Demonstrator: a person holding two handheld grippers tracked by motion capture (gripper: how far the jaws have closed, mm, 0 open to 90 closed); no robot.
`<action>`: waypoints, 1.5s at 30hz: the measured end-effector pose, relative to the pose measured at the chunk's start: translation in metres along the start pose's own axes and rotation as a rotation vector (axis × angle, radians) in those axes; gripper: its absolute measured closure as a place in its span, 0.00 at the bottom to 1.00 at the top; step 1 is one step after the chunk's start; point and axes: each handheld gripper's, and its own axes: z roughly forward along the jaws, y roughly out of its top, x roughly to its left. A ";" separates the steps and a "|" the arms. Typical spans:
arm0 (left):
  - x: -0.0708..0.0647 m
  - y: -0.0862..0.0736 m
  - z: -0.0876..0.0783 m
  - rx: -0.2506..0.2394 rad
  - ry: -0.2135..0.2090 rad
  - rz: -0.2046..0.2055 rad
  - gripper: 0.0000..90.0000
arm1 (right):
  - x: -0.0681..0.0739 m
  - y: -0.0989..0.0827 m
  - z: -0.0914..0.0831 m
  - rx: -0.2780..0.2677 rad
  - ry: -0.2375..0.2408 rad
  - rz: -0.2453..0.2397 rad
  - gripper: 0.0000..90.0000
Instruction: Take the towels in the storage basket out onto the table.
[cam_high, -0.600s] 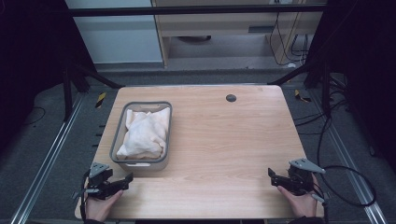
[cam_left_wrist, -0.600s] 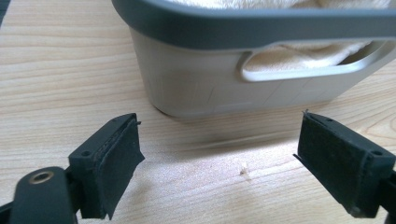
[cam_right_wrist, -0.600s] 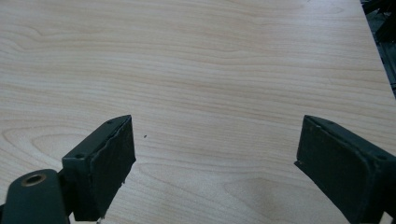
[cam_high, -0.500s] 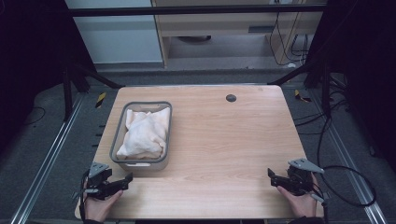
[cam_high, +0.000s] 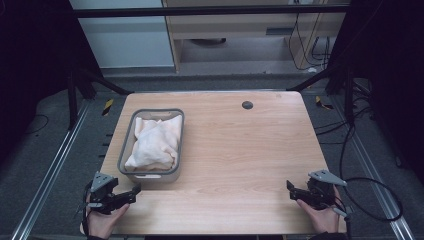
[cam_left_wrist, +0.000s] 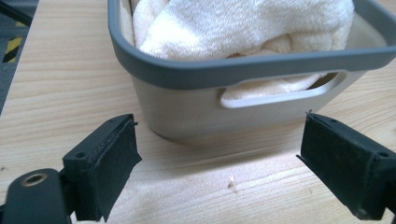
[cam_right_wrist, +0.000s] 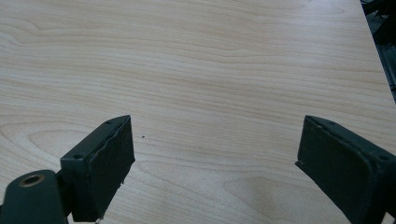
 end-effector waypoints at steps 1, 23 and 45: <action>0.000 0.001 -0.001 -0.008 -0.002 -0.002 0.11 | 0.000 0.000 0.000 0.001 -0.002 -0.002 0.12; -0.002 0.025 -0.019 -0.050 -0.052 -0.001 0.14 | 0.003 0.000 0.002 0.000 -0.006 -0.020 0.12; -0.003 0.054 -0.023 -0.064 -0.096 0.008 0.16 | 0.007 0.002 0.004 -0.006 -0.007 -0.042 0.12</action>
